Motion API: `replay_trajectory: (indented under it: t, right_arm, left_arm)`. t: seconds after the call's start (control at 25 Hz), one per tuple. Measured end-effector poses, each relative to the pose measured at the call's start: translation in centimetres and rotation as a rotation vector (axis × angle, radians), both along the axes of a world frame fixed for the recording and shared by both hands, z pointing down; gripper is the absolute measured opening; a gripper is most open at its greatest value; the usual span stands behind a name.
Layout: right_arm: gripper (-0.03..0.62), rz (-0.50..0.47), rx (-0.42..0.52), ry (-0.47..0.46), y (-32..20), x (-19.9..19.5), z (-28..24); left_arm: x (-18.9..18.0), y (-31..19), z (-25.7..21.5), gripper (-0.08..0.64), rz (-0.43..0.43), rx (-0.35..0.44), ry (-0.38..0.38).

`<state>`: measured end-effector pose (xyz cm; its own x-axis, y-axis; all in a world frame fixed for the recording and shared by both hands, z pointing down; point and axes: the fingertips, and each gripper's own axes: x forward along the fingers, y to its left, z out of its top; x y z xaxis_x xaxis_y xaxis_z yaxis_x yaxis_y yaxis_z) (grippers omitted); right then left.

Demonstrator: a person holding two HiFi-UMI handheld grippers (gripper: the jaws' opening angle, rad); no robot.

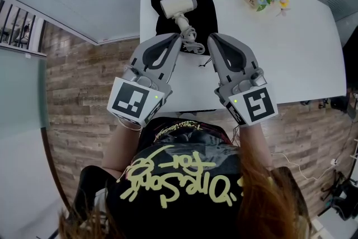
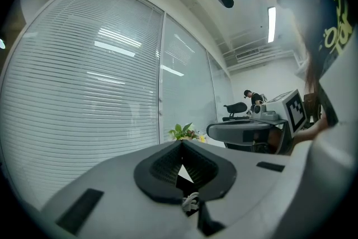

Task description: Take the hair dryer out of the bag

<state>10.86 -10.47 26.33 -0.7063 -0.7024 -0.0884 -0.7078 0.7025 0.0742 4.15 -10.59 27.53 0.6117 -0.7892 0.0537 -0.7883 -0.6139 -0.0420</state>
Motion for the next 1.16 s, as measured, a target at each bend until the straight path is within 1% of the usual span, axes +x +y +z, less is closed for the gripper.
replay_trajectory:
  t: [0.12,0.32,0.44,0.6,0.8,0.96,1.16]
  right_arm:
    - [0.003,-0.012,0.021,-0.014,0.3,-0.3,-0.4]
    - [0.003,0.002,-0.003,0.030,0.4,-0.1,0.5]
    - [0.002,0.006,-0.012,0.021,0.4,-0.1,0.5]
    - [0.003,0.012,-0.014,0.025,0.5,0.0,0.6]
    - [0.003,0.017,-0.043,0.009,0.8,-0.2,0.6]
    - [0.002,0.021,-0.013,0.013,0.8,-0.2,0.5]
    - [0.003,0.018,0.002,0.014,0.8,-0.4,0.7]
  left_arm:
    - [0.1,0.0,0.0,-0.008,0.003,-0.002,0.001]
    - [0.2,0.2,-0.1,-0.008,0.007,0.003,-0.004]
    - [0.2,0.3,0.2,-0.008,0.007,-0.010,-0.007]
    - [0.0,0.3,0.3,-0.008,0.001,-0.007,-0.003]
    - [-0.2,0.6,0.3,-0.008,-0.003,-0.012,0.001]
    - [-0.6,0.6,0.4,-0.008,-0.013,-0.011,0.010]
    - [-0.7,0.6,0.7,-0.008,-0.010,-0.019,0.017]
